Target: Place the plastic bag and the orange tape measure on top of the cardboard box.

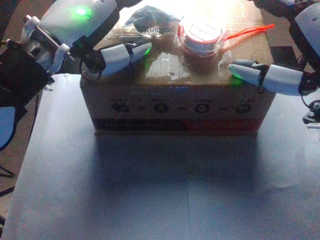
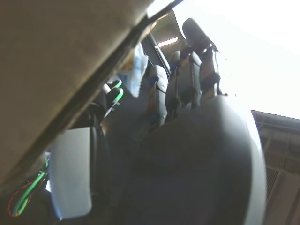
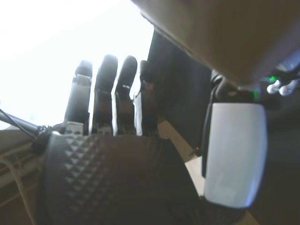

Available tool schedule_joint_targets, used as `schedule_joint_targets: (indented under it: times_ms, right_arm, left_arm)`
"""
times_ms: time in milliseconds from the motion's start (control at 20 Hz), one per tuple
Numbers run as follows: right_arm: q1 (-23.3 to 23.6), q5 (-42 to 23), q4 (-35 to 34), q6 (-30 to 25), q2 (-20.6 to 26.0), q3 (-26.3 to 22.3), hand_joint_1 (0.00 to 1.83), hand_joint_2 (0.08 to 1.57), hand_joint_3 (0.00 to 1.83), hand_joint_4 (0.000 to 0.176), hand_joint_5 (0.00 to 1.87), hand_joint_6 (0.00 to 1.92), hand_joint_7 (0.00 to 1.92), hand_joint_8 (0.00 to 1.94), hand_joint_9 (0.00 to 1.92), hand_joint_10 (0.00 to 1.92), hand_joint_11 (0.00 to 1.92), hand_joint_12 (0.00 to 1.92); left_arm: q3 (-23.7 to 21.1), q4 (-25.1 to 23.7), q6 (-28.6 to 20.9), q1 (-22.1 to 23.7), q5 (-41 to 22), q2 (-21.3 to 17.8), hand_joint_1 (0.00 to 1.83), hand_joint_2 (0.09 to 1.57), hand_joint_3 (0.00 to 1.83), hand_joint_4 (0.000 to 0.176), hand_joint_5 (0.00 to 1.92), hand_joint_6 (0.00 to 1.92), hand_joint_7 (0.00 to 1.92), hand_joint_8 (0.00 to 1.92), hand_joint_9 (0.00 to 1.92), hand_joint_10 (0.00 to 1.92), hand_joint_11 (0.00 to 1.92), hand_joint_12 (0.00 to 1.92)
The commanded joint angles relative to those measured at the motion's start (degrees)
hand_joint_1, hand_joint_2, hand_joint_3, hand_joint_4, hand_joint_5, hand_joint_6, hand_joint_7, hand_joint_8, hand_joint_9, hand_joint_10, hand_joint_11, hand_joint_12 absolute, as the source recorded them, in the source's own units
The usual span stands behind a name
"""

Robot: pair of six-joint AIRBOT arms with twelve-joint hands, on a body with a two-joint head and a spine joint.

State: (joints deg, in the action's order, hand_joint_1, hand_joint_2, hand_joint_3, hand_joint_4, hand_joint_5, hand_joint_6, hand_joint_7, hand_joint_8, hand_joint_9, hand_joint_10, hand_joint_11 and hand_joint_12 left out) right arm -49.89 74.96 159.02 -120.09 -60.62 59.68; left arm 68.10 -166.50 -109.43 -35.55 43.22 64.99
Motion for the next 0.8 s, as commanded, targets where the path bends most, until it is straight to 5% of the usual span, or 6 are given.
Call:
schedule_joint_targets:
  times_ms: [0, 150, 200, 500, 600, 750]
  right_arm:
    - [0.33, 7.62, 1.77, -0.02, 0.35, -0.16, 0.89, 0.8, 0.0, 0.0, 0.42, 0.0, 0.11, 1.25, 0.1, 1.6, 0.13, 1.92]
    - [-0.26, 11.34, 2.28, -0.02, 3.22, -2.95, 0.92, 0.81, 0.0, 0.0, 0.42, 0.01, 0.12, 1.32, 0.12, 1.68, 0.15, 1.92]
    - [-0.3, 12.46, 2.73, -0.02, 4.12, -3.7, 0.91, 0.82, 0.0, 0.0, 0.4, 0.0, 0.12, 1.27, 0.12, 1.63, 0.14, 1.92]
    - [-0.78, 19.57, 5.59, -0.01, 9.15, -8.6, 0.75, 0.79, 0.0, 0.0, 0.48, 0.03, 0.2, 1.45, 0.2, 1.65, 0.15, 1.9]
    - [-1.14, 21.83, 6.18, 0.0, 10.83, -10.25, 0.84, 0.82, 0.01, 0.0, 0.46, 0.04, 0.19, 1.43, 0.21, 1.61, 0.22, 1.88]
    - [-1.55, 25.92, 7.37, 0.0, 12.71, -11.72, 0.93, 0.83, 0.0, 0.046, 0.37, 0.02, 0.14, 1.01, 0.13, 1.27, 0.03, 1.68]
  left_arm:
    - [-0.82, -1.74, 0.58, -0.63, 3.22, -0.55, 0.76, 0.9, 0.0, 0.156, 0.12, 0.0, 0.07, 0.0, 0.05, 0.0, 0.0, 0.73]
    - [-5.13, -2.49, 0.56, -1.53, 7.61, -4.75, 0.74, 0.92, 0.01, 0.123, 0.13, 0.01, 0.04, 0.0, 0.04, 0.01, 0.0, 0.68]
    - [-6.99, -2.86, 0.56, -1.94, 10.13, -6.83, 0.74, 0.92, 0.0, 0.055, 0.17, 0.01, 0.09, 0.0, 0.11, 0.02, 0.0, 0.79]
    - [-15.86, -3.48, 0.52, -6.08, 26.19, -16.87, 0.71, 0.95, 0.01, 0.141, 0.15, 0.0, 0.1, 0.0, 0.11, 0.0, 0.0, 0.69]
    - [-18.11, -3.64, 0.52, -7.46, 30.95, -19.52, 0.81, 0.94, 0.0, 0.05, 0.27, 0.02, 0.18, 0.01, 0.15, 0.01, 0.0, 0.6]
    - [-20.56, -3.9, 0.53, -9.54, 40.36, -22.61, 0.9, 0.93, 0.0, 0.059, 0.27, 0.0, 0.21, 0.0, 0.18, 0.01, 0.0, 1.05]
